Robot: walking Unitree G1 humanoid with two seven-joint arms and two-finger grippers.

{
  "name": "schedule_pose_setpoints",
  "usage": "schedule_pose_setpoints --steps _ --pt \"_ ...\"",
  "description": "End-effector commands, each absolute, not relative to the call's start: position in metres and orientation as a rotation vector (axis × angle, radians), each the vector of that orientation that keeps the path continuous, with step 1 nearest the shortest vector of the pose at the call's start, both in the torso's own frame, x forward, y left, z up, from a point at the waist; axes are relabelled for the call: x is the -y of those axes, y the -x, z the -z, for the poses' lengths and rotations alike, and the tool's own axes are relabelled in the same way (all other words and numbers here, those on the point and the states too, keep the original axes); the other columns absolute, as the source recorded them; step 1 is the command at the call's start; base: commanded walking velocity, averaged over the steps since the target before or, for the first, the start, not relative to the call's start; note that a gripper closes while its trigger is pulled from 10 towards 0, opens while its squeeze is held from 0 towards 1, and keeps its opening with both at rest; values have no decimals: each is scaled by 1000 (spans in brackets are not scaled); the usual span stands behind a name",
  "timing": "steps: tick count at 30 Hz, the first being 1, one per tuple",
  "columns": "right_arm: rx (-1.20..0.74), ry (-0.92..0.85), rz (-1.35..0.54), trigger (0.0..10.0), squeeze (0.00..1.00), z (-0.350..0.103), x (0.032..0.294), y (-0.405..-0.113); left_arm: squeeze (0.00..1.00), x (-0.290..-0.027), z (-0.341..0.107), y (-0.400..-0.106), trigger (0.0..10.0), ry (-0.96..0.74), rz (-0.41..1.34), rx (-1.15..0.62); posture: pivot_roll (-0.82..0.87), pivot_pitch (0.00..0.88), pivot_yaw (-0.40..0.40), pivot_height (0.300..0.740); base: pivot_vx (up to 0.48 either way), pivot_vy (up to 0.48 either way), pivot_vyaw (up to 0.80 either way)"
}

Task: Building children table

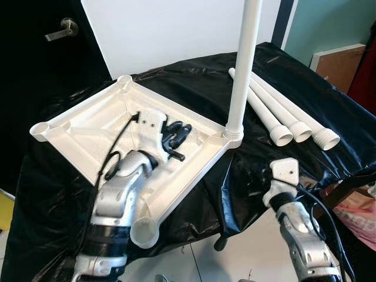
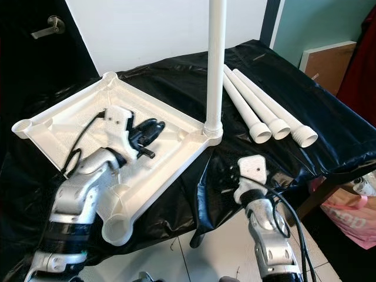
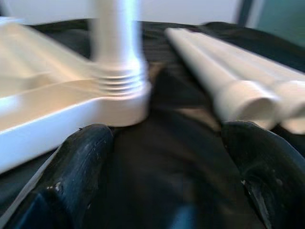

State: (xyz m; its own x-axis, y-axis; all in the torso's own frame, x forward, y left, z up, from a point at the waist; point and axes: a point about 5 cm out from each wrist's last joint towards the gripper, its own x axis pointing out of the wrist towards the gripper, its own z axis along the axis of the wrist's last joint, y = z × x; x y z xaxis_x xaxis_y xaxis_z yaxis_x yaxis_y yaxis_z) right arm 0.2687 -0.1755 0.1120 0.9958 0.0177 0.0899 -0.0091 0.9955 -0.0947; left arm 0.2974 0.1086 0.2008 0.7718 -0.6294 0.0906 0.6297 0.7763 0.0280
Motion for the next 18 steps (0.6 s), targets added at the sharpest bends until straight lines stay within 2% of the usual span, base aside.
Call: schedule_pose_setpoints --steps 1,9,18 --pt "67 83 49 10000 0 -105 182 -268 0 -109 -201 -289 10000 -4 760 99 -99 43 50 740 0 0 0" --pt "50 -43 136 10000 0 -99 198 -284 0 -96 -214 -267 10000 32 856 149 -65 48 48 740 0 0 0" --pt "67 -110 65 10000 0 -106 207 -313 0 -87 -221 -251 10000 29 963 154 -47 52 55 740 0 0 0"
